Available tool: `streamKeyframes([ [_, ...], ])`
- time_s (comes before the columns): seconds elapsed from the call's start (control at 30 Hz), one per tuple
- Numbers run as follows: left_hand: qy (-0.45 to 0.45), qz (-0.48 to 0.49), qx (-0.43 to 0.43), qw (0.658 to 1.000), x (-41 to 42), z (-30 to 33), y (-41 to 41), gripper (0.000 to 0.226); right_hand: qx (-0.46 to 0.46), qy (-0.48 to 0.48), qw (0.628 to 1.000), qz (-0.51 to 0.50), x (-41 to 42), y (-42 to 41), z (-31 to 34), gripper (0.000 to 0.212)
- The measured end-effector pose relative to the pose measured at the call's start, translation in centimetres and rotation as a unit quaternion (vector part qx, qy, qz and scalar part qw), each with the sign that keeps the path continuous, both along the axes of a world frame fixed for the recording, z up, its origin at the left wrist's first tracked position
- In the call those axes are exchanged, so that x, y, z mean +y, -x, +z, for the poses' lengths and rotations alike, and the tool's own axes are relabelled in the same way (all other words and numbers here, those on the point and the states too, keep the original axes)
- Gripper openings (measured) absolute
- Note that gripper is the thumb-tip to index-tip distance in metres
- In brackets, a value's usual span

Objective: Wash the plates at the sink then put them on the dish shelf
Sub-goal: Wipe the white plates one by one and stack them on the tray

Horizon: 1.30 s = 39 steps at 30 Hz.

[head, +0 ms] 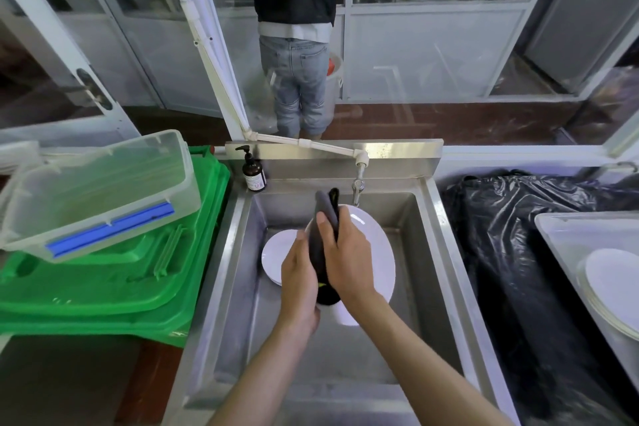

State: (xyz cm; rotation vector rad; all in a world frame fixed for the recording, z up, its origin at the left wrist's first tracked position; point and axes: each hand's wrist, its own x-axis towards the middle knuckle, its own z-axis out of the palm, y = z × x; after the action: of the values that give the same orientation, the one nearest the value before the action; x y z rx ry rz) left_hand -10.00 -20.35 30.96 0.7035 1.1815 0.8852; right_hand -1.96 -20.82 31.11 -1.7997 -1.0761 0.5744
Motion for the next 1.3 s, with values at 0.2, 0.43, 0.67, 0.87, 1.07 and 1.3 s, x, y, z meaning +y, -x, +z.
streamKeyframes([
  [0.2,0.024,0.067,-0.009,0.997,2.3,0.6,1.4,0.046,-0.111,0.013,0.980,0.167,-3.7,0.0,-2.1,0.020],
  [0.43,-0.007,0.070,0.010,0.997,2.4,1.3,1.9,0.030,-0.185,0.079,0.980,0.011,-3.8,-3.4,-3.0,0.025],
  [0.67,-0.028,0.070,0.006,0.997,3.4,0.8,2.9,0.035,-0.191,0.023,0.968,0.160,-4.8,0.3,-2.7,0.034],
  [0.87,-0.038,0.062,0.022,0.997,2.5,1.4,3.2,0.028,-0.194,0.093,0.976,0.038,-3.7,-3.6,-4.0,0.030],
  [1.07,-0.039,0.073,0.058,0.995,3.3,1.1,3.8,0.033,-0.154,0.064,0.981,0.100,-5.1,0.6,-4.7,0.024],
  [1.3,-0.026,0.056,0.075,0.995,1.9,0.8,3.9,0.028,-0.183,0.132,0.974,0.031,-2.8,-3.0,-5.4,0.029],
])
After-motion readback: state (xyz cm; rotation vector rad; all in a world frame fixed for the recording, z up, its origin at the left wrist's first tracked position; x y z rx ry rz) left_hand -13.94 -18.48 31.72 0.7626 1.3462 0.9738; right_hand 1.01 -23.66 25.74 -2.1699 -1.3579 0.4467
